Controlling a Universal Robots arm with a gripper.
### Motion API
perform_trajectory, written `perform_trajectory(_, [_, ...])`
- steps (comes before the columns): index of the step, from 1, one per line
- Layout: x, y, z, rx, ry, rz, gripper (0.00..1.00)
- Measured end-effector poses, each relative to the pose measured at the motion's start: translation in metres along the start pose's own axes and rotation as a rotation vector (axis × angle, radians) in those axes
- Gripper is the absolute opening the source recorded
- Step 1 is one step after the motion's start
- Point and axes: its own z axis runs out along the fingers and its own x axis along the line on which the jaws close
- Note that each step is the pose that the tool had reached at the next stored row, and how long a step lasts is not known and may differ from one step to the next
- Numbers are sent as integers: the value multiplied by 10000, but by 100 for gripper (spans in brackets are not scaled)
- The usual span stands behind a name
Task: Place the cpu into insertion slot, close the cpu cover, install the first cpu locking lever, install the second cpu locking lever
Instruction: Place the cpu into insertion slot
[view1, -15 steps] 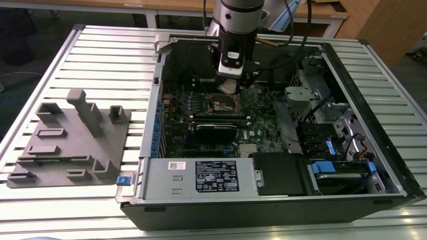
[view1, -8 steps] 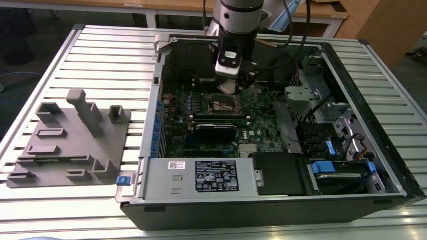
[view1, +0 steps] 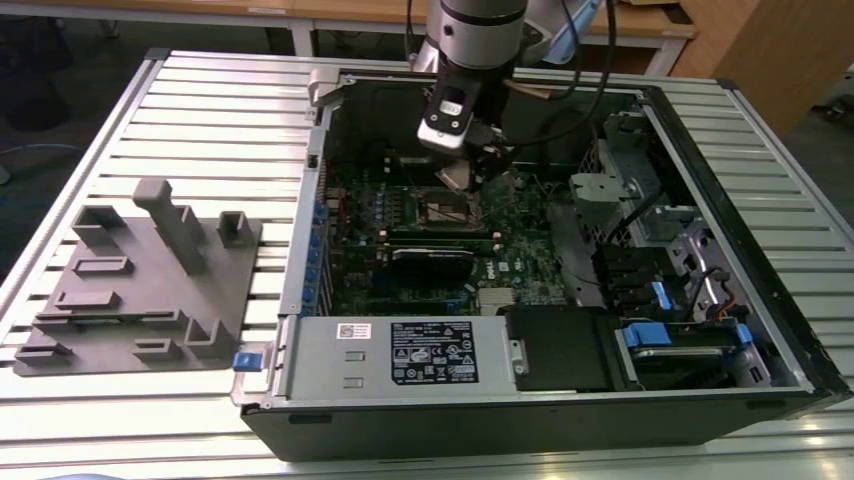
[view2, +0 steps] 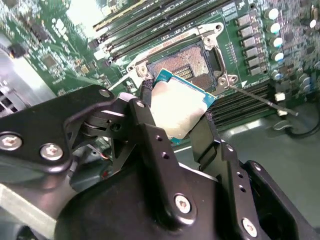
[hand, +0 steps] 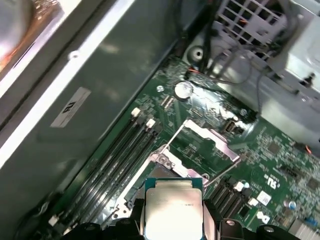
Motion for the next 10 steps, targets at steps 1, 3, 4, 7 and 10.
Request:
perform_trajectory(1, [0, 0, 1, 1, -16, 179, 54])
perform_trajectory(3, [0, 0, 5, 2, -49, 537, 54])
perform_trajectory(4, [0, -1, 6, 3, -65, 717, 54])
perform_trajectory(7, [0, -1, 12, 3, -114, 1270, 54])
perform_trajectory(10, [0, -2, 18, 4, -162, 1808, 54])
